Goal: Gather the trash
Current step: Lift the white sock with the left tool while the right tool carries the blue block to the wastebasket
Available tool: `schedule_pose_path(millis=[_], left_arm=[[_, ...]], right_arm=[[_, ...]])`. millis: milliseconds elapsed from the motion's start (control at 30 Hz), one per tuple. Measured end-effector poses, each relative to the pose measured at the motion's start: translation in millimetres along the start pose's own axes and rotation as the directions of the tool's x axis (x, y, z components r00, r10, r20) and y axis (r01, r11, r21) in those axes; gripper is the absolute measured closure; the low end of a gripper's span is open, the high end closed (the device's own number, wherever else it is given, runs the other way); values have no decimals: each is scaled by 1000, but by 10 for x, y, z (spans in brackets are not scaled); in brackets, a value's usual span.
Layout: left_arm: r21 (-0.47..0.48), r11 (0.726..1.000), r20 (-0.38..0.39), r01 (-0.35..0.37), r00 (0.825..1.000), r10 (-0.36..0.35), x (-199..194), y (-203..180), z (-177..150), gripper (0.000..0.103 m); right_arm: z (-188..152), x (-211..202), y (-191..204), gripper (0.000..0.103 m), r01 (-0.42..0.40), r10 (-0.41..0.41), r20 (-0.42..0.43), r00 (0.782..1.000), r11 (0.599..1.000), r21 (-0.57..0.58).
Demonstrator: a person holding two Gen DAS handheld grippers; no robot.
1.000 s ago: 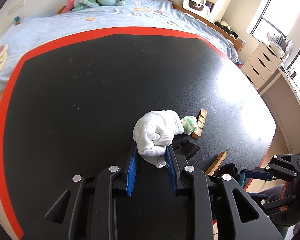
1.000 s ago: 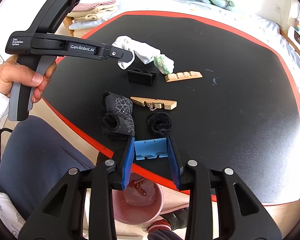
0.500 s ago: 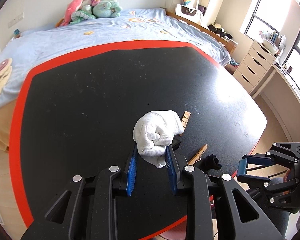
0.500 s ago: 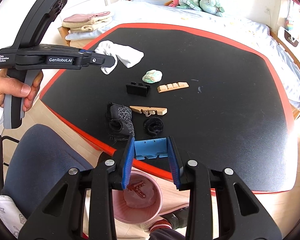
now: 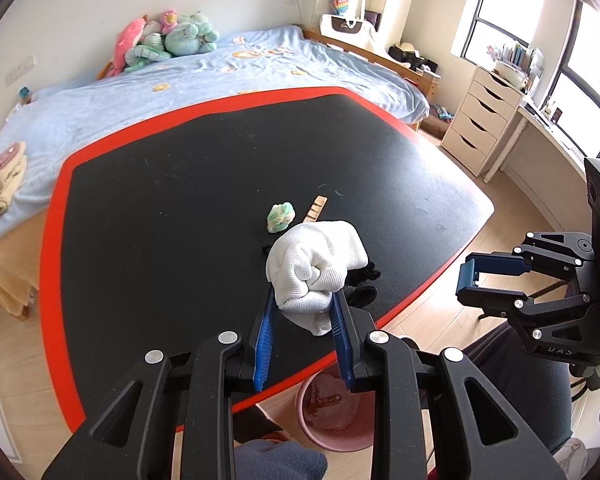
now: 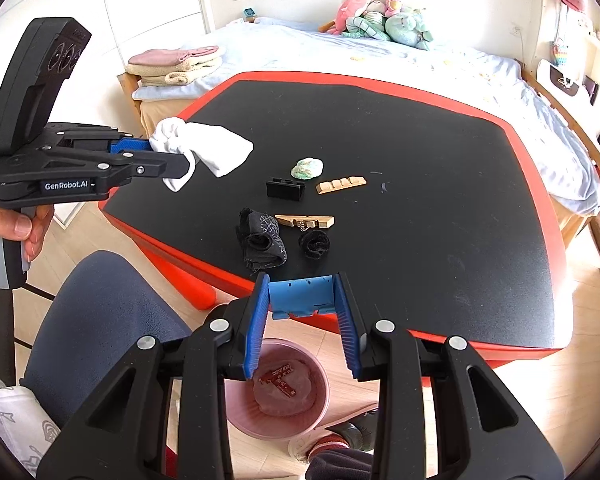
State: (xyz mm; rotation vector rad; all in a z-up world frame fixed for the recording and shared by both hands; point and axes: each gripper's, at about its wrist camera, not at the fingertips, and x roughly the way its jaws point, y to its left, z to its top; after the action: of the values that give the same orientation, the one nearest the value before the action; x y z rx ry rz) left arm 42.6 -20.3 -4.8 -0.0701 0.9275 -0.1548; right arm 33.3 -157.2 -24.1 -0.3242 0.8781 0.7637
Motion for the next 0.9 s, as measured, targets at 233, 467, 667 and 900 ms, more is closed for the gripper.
schedule_pose_path(millis=[233, 467, 667, 900], left_arm=[[42, 999, 4, 23, 1000, -23, -193, -239, -208, 77], [79, 996, -20, 48, 999, -47, -260, -424, -450, 76], [95, 993, -51, 65, 997, -61, -240, -526, -661, 76], [118, 989, -91, 88, 993, -78, -174, -640, -799, 76]], right_arm=[[-156, -227, 89, 70, 8, -8, 16, 1000, 1000, 7], [-361, -366, 179, 70, -2, 2, 13, 1000, 1000, 14], [-532, -396, 252, 70, -14, 14, -5, 1000, 1000, 20], [-643, -416, 287, 70, -26, 26, -8, 1000, 999, 31]])
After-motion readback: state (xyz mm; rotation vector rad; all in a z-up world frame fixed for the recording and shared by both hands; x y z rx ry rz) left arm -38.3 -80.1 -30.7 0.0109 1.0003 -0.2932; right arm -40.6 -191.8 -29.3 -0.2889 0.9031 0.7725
